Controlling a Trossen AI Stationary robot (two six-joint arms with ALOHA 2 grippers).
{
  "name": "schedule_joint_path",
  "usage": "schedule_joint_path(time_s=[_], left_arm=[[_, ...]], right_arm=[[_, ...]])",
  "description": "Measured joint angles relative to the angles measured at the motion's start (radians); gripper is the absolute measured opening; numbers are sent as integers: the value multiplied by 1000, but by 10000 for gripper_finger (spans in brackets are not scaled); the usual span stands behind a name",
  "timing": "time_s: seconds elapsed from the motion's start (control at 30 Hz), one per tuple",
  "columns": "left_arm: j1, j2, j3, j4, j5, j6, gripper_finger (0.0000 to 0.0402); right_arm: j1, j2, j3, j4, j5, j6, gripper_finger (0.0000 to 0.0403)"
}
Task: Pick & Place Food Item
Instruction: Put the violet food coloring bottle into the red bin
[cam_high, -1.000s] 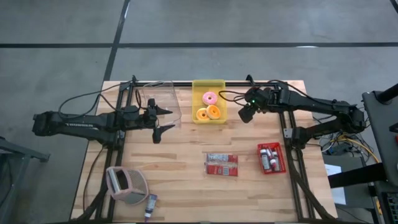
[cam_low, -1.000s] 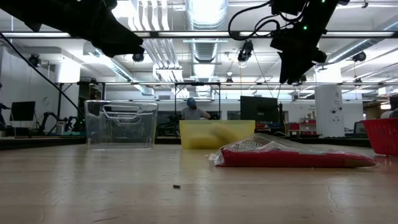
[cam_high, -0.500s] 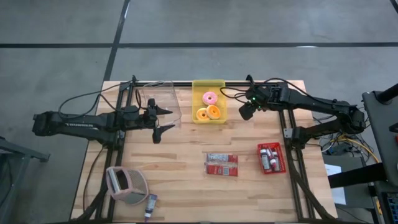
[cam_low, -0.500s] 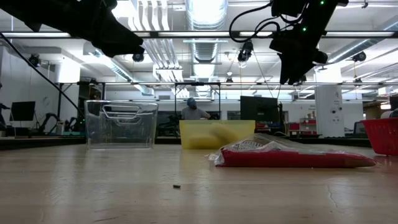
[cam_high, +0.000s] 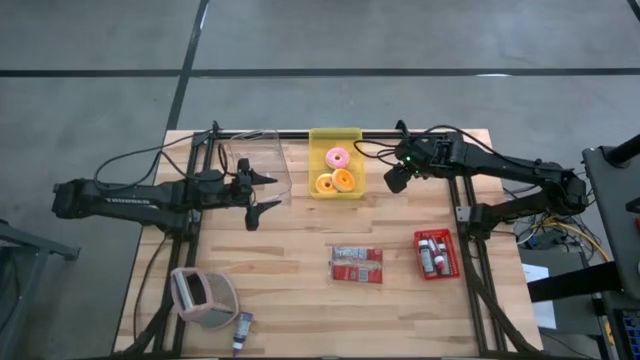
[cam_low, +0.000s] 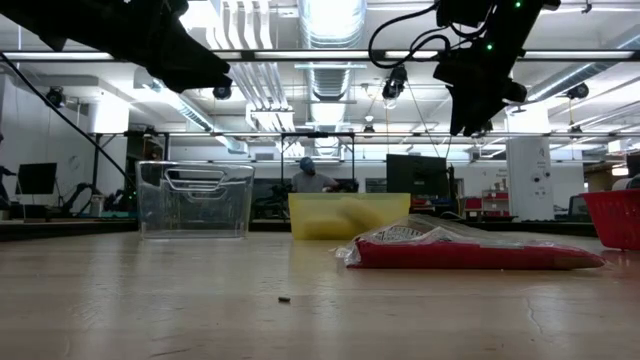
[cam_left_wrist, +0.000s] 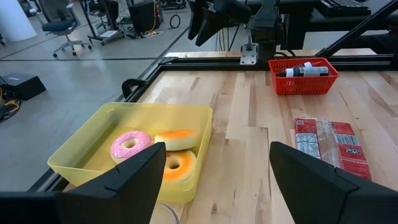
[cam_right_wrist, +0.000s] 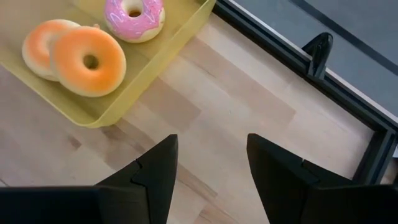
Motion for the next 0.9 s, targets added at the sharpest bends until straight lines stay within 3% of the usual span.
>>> schedule_joint_path(time_s=[0.2,0.33,0.53,0.77,0.9], left_arm=[[0,0,0,-1,0,-18,291],[-3,0,0,11,-1,-210,292],[-2,-7,5,-14,-33,-225,291],[-11,36,202,-447,-120,-344,290],[-74,103,301,-575,-124,-393,290]], right_arm=[[0,0,0,0,0,0,189],[0,1,0,0,0,0,189],[0,1,0,0,0,0,189],[0,1,0,1,1,0,189],[0,1,0,2,0,0,189]])
